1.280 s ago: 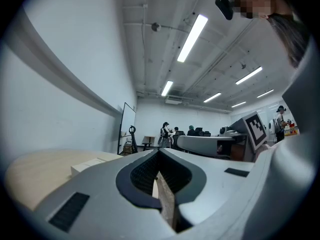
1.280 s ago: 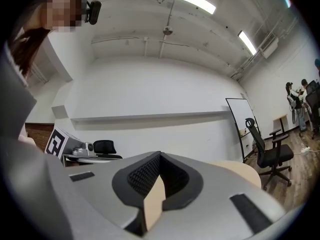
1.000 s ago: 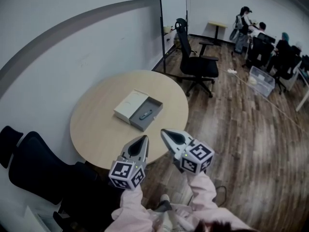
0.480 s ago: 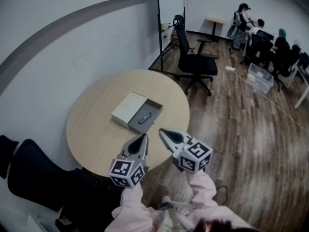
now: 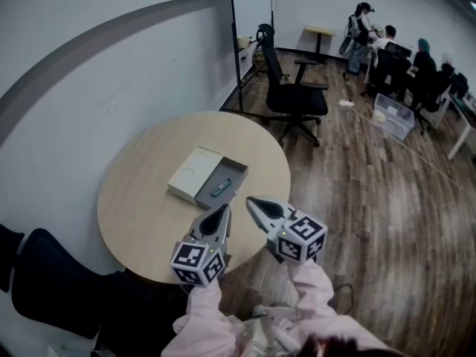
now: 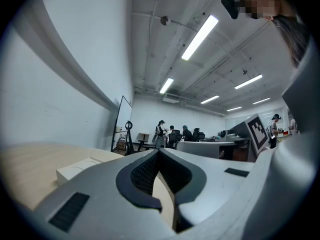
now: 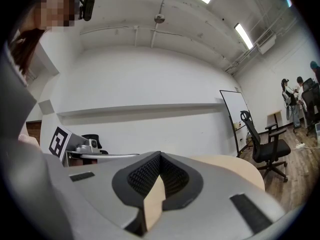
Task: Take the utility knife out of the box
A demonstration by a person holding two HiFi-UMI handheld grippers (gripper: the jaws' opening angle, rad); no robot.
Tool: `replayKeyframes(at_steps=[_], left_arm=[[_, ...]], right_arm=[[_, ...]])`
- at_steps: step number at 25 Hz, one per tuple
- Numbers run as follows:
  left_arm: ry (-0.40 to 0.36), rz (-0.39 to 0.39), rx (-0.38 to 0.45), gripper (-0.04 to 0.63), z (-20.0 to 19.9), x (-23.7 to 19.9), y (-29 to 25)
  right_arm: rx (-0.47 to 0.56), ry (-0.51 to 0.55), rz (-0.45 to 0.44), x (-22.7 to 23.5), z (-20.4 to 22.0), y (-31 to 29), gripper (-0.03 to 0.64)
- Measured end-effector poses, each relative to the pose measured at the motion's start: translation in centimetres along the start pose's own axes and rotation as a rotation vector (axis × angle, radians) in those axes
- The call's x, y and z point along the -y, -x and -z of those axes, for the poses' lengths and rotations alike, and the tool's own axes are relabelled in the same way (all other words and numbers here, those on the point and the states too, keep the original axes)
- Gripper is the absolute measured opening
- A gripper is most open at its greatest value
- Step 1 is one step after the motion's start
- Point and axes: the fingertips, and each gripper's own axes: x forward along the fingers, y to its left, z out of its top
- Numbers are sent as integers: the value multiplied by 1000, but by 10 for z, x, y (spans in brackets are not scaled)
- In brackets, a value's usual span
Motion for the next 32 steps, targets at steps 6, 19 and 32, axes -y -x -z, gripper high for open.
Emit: replayKeyframes(at_steps=[6, 19, 32], left_arm=[[24, 12, 2, 6, 0, -11, -8], [58, -60, 7, 6, 3, -43, -27], [64, -229, 32, 6, -7, -76, -83]], right_arm=[[-25, 25, 8, 3, -1, -7, -3], [-70, 18, -57, 26, 3, -45, -3], [-96, 23, -247, 78, -17, -97, -3]])
